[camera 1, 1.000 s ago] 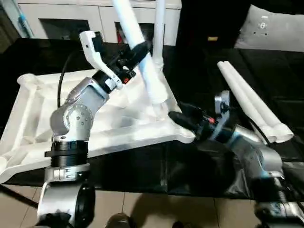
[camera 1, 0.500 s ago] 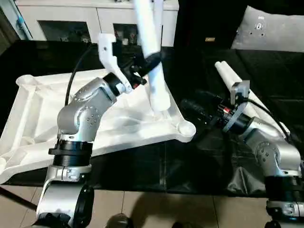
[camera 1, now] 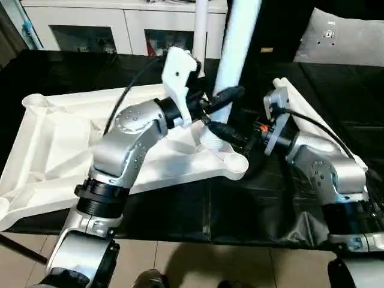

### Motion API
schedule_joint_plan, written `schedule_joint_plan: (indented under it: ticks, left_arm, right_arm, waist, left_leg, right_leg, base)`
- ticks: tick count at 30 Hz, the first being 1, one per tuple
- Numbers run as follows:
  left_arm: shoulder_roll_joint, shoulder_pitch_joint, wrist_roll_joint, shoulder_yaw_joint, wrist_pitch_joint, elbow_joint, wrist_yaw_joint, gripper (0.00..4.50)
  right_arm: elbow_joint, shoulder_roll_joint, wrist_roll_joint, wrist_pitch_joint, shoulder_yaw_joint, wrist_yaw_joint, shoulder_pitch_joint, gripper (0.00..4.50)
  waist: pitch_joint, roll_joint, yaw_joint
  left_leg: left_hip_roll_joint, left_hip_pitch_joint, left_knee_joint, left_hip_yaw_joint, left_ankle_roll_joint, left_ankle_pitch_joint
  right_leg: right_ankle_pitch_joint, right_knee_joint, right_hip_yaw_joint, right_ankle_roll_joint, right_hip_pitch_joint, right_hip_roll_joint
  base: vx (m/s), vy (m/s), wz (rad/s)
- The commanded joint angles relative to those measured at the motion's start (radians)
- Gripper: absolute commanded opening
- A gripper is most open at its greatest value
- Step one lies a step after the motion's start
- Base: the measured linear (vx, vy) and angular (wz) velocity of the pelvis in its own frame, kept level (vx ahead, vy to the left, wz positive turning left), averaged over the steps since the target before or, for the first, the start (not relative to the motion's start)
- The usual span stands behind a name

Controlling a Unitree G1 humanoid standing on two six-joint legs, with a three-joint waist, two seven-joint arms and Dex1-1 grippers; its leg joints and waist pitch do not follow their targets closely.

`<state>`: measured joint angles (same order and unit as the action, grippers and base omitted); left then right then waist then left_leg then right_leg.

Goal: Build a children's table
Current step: Insert table leg to table base

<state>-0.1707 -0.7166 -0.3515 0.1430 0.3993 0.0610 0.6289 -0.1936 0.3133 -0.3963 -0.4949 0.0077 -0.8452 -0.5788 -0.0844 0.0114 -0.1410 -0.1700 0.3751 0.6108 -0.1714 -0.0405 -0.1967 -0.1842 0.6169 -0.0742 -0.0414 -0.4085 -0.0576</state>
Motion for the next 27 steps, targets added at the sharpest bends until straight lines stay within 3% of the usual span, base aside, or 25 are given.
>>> schedule_joint_plan:
  ticks: [1, 9, 16, 27]
  left_arm:
    - [0.002, 0.0, 0.014, 0.014, -0.019, -0.027, 0.001, 1.88]
    - [0.016, -0.001, 0.039, 0.034, -0.027, -0.016, -0.002, 1.88]
    - [0.016, -0.001, 0.058, 0.044, -0.041, -0.008, 0.005, 1.88]
    - [0.019, 0.008, 0.053, 0.051, -0.012, -0.027, 0.017, 1.88]
  right_arm:
    - [-0.003, 0.001, 0.011, 0.014, 0.004, 0.01, -0.015, 4.32]
    - [-0.024, -0.011, 0.024, 0.048, 0.017, 0.008, -0.036, 3.68]
    - [-0.034, -0.013, 0.018, 0.048, 0.017, -0.003, -0.045, 2.89]
    - [-0.042, -0.015, 0.017, 0.042, 0.021, -0.009, -0.039, 2.03]
  waist:
    - [0.089, -0.012, 0.004]
    - [0.089, -0.011, 0.004]
    - [0.089, -0.011, 0.006]
    - [0.09, -0.01, 0.005]
  left_leg:
    - [-0.057, -0.008, -0.059, 0.019, 0.059, -0.015]
    - [-0.058, -0.008, -0.059, 0.019, 0.066, -0.016]
    - [-0.058, -0.009, -0.059, 0.019, 0.07, -0.012]
    - [-0.058, -0.008, -0.058, 0.019, 0.068, -0.015]
  right_leg:
    - [-0.097, -0.058, 0.057, -0.185, 0.065, -0.094]
    - [-0.092, -0.057, 0.057, -0.189, 0.065, -0.094]
    - [-0.079, -0.056, 0.057, -0.193, 0.065, -0.094]
    - [-0.078, -0.055, 0.057, -0.197, 0.066, -0.094]
  base:
    - [0.0, 0.0, 0.0]
    - [0.0, 0.0, 0.0]
    - [0.0, 0.0, 0.0]
    - [0.0, 0.0, 0.0]
